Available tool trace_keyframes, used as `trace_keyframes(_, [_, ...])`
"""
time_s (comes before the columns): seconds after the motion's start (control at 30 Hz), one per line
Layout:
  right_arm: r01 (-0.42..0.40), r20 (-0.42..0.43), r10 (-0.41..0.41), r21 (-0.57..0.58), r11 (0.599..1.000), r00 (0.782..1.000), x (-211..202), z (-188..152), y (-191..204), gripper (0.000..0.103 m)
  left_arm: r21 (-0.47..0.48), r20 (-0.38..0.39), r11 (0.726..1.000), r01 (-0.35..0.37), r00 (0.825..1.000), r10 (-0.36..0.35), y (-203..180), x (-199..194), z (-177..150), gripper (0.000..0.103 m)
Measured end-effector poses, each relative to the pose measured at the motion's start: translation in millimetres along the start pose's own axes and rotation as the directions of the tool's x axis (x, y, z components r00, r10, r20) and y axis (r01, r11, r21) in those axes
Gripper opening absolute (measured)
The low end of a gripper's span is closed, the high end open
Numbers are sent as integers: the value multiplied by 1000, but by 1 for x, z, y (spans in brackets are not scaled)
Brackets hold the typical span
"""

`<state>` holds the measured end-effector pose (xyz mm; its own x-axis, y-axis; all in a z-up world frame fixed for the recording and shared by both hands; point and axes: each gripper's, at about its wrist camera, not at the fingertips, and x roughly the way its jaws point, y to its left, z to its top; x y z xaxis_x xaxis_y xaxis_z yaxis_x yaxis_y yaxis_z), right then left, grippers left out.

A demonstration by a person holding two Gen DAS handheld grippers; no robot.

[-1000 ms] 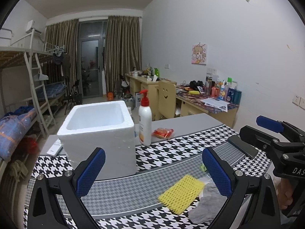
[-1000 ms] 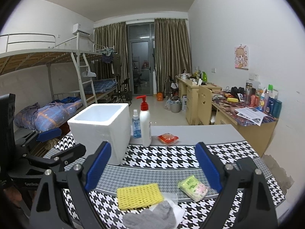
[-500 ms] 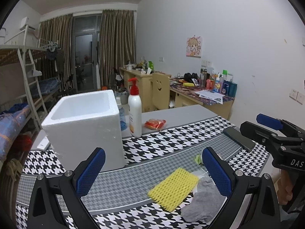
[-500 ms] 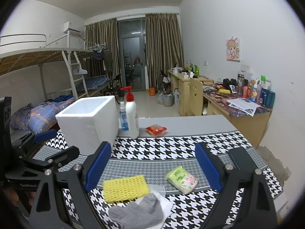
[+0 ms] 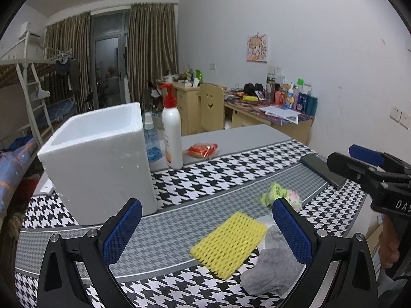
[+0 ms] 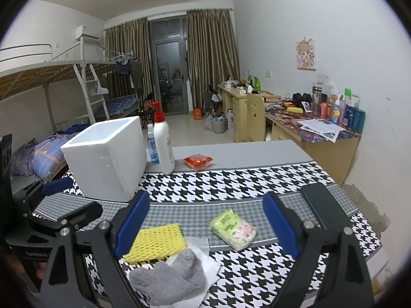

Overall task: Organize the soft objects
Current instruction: 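Lower the left gripper onto the yellow mesh sponge while the right gripper approaches the pink tissue pack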

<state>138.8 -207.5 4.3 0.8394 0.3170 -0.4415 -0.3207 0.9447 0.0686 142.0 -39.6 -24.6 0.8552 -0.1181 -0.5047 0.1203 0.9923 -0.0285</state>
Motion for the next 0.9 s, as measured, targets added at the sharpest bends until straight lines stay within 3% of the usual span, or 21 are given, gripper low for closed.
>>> trace_keyframes(0.43, [41,-67,-39,35,999,997,21,-12,-22,92,28,-91,1000,6,996,-4,-10,32,-14,102])
trace_keyframes(0.9, [57,-138,-52,32,998,989,49,-24,-36,92,84,-203,996,26,979,-9,-18,67,-34,100])
